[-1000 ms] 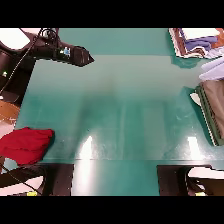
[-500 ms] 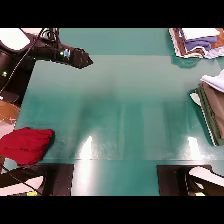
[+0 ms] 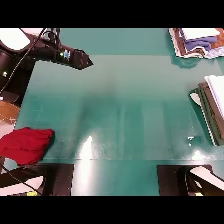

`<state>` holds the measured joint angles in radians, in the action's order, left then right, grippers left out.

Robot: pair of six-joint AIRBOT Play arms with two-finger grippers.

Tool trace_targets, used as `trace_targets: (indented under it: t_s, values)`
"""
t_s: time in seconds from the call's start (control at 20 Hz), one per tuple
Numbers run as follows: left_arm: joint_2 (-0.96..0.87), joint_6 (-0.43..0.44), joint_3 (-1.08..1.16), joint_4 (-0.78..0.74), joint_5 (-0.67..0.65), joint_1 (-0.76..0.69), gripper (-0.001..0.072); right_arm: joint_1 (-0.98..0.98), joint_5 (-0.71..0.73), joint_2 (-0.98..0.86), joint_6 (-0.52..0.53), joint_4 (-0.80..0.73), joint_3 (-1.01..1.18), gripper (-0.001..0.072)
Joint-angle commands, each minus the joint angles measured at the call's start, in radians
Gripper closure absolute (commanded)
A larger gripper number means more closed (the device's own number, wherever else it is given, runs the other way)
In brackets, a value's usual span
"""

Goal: Fold the shirts.

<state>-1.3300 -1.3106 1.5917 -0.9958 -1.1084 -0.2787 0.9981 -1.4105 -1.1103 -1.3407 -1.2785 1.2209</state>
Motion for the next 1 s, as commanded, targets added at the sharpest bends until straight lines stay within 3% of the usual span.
trace_targets:
  t_s: [0.0, 0.2, 0.35, 0.4, 0.45, 0.5, 0.55, 0.75, 0.95]
  values:
    - [0.000, 0.010, 0.000, 0.001, -0.004, 0.000, 0.0680, -0.008, -0.003, 0.025, -0.035, 0.053, -0.023, 0.0126]
    - [0.001, 0.010, 0.000, 0.000, 0.014, 0.000, 0.0680, -0.219, -0.011, 0.069, -0.061, 0.215, -0.024, 0.0129]
    - [0.001, 0.009, 0.000, 0.008, 0.016, 0.000, 0.0680, -0.455, 0.026, 0.102, -0.061, 0.213, -0.024, 0.0138]
    - [0.001, 0.009, 0.000, 0.008, 0.025, 0.000, 0.0680, -0.535, 0.040, 0.111, -0.061, 0.212, -0.024, 0.0196]
    - [0.001, 0.009, 0.000, 0.008, 0.033, 0.000, 0.0680, -0.607, 0.055, 0.117, -0.061, 0.212, -0.024, 0.0371]
    - [0.001, 0.009, 0.000, 0.008, 0.043, 0.000, 0.0679, -0.679, 0.064, 0.121, -0.061, 0.210, -0.024, 0.0597]
    - [0.001, 0.009, 0.000, 0.009, 0.054, 0.000, 0.0679, -0.740, 0.072, 0.124, -0.061, 0.209, -0.024, 0.0697]
    - [0.001, 0.009, 0.000, 0.009, 0.090, 0.000, 0.0680, -0.914, 0.109, 0.125, -0.060, 0.205, -0.024, 0.0697]
    - [0.001, 0.009, 0.000, 0.009, 0.106, 0.000, 0.0679, -0.959, 0.103, 0.125, -0.061, 0.205, -0.024, 0.0697]
